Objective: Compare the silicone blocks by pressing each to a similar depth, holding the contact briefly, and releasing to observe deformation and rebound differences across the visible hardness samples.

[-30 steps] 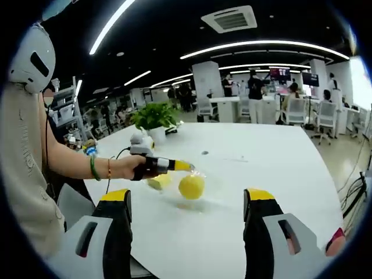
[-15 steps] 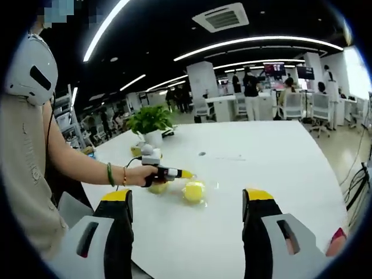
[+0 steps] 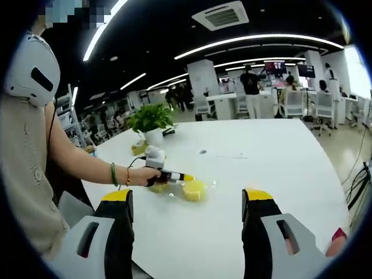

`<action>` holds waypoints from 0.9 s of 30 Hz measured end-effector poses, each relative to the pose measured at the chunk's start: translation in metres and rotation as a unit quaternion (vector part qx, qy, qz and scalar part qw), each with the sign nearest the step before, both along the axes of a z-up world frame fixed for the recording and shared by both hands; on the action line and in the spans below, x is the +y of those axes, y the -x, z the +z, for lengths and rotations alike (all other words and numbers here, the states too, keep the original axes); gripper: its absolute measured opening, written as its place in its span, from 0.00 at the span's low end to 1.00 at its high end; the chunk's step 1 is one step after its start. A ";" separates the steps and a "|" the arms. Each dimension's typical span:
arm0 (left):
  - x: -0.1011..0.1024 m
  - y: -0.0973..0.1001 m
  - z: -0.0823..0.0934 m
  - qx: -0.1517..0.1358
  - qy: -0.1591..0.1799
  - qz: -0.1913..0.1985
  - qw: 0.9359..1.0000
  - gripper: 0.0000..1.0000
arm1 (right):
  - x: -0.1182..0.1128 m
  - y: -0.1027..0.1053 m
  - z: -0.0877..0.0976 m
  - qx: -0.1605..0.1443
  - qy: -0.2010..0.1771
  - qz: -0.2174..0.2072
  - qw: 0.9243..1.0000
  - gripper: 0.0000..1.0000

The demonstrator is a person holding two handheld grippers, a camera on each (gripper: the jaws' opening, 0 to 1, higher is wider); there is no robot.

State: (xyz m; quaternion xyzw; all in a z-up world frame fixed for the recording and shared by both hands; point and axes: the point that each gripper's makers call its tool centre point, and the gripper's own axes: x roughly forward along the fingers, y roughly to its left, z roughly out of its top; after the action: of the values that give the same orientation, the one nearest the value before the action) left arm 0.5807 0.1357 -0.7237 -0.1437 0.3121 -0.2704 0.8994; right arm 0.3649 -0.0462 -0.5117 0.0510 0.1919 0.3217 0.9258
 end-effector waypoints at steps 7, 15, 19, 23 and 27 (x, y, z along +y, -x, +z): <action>0.005 0.003 0.004 -0.009 -0.031 -0.003 0.999 0.20 | -0.004 0.004 0.001 -0.001 0.003 -0.001 1.000 0.71; 0.008 0.011 0.009 -0.016 -0.057 -0.020 0.998 0.28 | 0.002 0.011 0.005 -0.009 0.006 0.005 1.000 0.70; 0.011 0.016 0.012 -0.032 -0.094 -0.047 0.994 0.36 | 0.004 0.015 0.003 -0.011 0.011 0.007 1.000 0.70; 0.014 0.026 0.016 -0.054 -0.141 -0.082 0.985 0.40 | 0.008 0.017 0.009 -0.021 0.007 0.009 1.000 0.70; 0.019 0.034 0.026 -0.068 -0.158 -0.090 0.981 0.41 | 0.012 0.020 0.015 -0.031 0.007 0.014 0.999 0.70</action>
State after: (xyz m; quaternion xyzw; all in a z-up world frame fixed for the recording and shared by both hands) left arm 0.5466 0.1547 -0.6976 0.0481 0.3004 -0.3068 0.9018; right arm 0.3448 -0.0341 -0.4968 0.0317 0.1658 0.3346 0.9271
